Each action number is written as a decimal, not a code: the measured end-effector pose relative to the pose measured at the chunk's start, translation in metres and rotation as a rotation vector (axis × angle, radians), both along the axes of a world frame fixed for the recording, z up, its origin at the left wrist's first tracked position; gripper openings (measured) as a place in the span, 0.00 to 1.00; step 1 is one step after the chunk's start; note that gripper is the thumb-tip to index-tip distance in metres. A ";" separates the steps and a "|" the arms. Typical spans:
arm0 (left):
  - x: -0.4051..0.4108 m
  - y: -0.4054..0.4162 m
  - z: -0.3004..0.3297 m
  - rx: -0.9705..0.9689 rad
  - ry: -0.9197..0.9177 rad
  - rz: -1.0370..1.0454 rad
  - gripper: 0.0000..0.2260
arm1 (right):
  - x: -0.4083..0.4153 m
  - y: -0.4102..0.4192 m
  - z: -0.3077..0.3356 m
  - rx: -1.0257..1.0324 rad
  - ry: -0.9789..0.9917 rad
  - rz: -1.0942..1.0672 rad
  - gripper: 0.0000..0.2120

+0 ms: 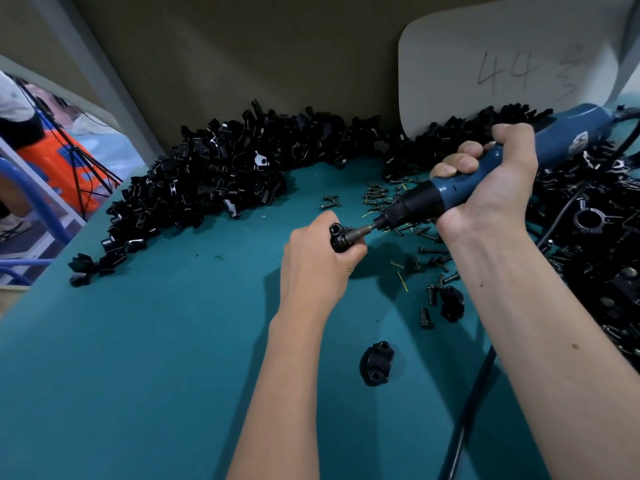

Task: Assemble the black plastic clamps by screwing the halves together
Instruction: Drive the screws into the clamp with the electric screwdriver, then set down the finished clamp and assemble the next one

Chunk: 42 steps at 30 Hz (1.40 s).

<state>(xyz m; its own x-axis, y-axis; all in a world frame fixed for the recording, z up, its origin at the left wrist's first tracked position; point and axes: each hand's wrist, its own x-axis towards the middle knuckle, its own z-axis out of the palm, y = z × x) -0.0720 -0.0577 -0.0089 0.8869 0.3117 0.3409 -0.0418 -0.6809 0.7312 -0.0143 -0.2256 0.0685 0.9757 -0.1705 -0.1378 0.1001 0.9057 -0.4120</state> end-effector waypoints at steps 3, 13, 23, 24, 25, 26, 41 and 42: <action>0.000 -0.003 0.001 0.043 -0.008 0.029 0.14 | 0.000 -0.001 0.001 -0.009 -0.016 0.005 0.12; -0.002 -0.008 0.002 0.077 0.010 0.030 0.13 | -0.004 -0.002 0.007 -0.069 -0.137 0.005 0.11; -0.006 0.022 0.007 -0.124 -0.087 0.296 0.19 | 0.002 -0.020 0.010 -0.059 -0.055 0.056 0.15; -0.005 0.025 0.007 -0.298 -0.094 0.306 0.19 | 0.003 -0.021 0.008 -0.112 -0.027 0.079 0.15; -0.004 0.025 0.009 -0.504 -0.102 0.281 0.19 | 0.004 -0.021 0.005 -0.190 0.009 0.115 0.15; -0.004 0.025 0.011 -0.693 -0.096 0.237 0.18 | 0.004 -0.018 0.001 -0.282 0.049 0.159 0.15; -0.004 0.021 0.011 -0.957 -0.011 0.093 0.16 | 0.012 0.014 -0.059 -1.651 0.133 0.131 0.23; -0.004 0.019 0.010 -0.950 -0.012 0.086 0.16 | 0.012 0.014 -0.060 -1.724 0.144 0.131 0.25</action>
<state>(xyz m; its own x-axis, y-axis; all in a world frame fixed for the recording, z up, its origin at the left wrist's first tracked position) -0.0755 -0.0383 0.0015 0.8463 0.5267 -0.0790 -0.0307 0.1964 0.9800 -0.0020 -0.2115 0.0085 0.9913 -0.1300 0.0223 -0.0534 -0.5501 -0.8334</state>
